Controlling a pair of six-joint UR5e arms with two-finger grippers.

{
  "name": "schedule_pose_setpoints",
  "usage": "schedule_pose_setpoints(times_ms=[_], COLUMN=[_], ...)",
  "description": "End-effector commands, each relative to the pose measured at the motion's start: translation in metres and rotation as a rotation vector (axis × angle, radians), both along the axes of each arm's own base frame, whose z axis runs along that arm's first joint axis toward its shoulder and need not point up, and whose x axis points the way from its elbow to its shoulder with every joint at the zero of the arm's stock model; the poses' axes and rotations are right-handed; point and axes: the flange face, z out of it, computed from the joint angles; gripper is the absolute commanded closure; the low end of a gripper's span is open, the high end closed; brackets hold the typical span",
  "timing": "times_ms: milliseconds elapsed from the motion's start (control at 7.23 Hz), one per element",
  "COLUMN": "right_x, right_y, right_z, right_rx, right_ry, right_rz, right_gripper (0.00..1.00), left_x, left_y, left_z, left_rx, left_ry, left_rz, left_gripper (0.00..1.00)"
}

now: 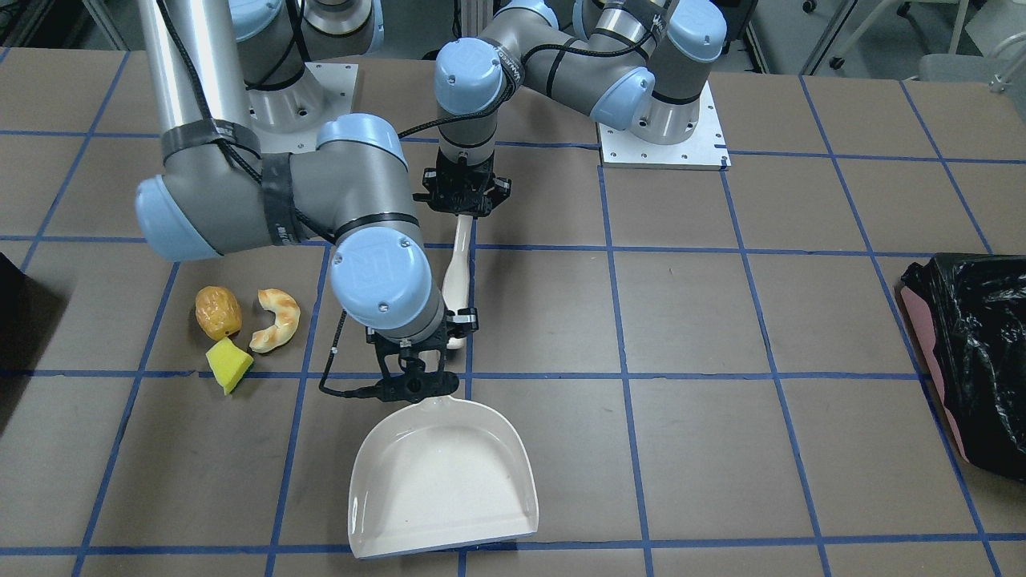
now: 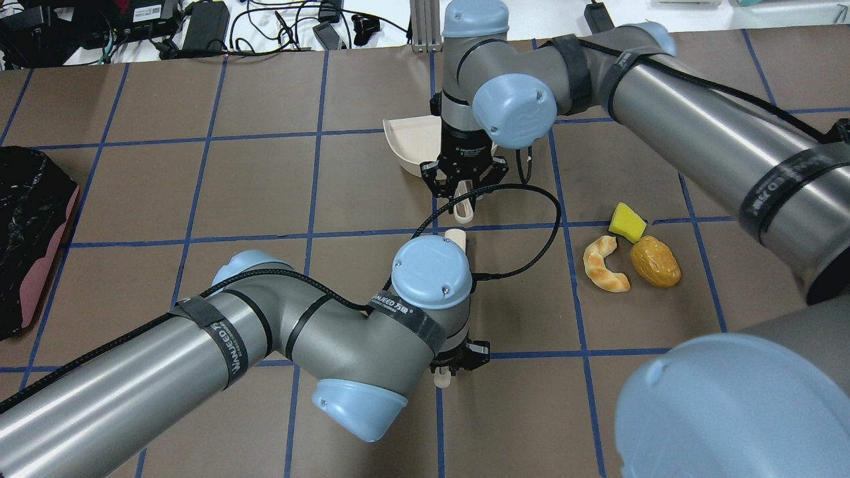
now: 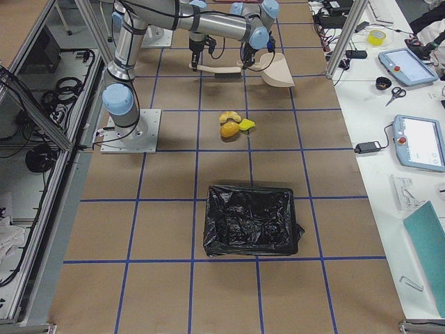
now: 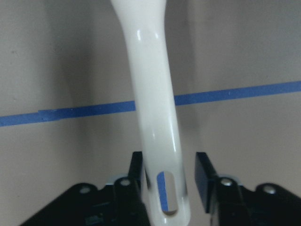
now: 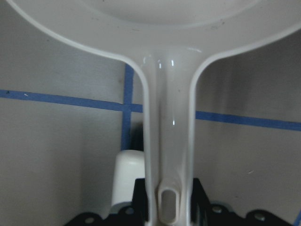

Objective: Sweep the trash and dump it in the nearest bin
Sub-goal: 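Grasp the brush with the left gripper while the right gripper lifts the dustpan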

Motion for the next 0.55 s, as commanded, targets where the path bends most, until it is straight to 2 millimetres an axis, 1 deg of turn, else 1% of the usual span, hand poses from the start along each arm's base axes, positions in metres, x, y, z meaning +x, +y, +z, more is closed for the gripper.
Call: schedule_pose_setpoints(times_ms=[0, 277, 415], right_x=[-0.113, -0.199, -0.238], right_y=[-0.002, 0.005, 0.01], right_z=[0.055, 0.08, 0.085], right_rx=[0.044, 0.121, 0.173], right_ry=[0.005, 0.128, 0.129], right_rz=[0.127, 0.391, 0.492], right_gripper=[1.0, 1.0, 1.0], left_x=[0.001, 0.002, -0.001], left_y=[-0.003, -0.013, -0.032], left_z=[0.003, 0.011, 0.03], left_rx=[0.003, -0.019, -0.061], left_ry=[0.006, 0.015, 0.032], left_rz=[0.009, 0.02, 0.032], left_gripper=[1.0, 1.0, 1.0])
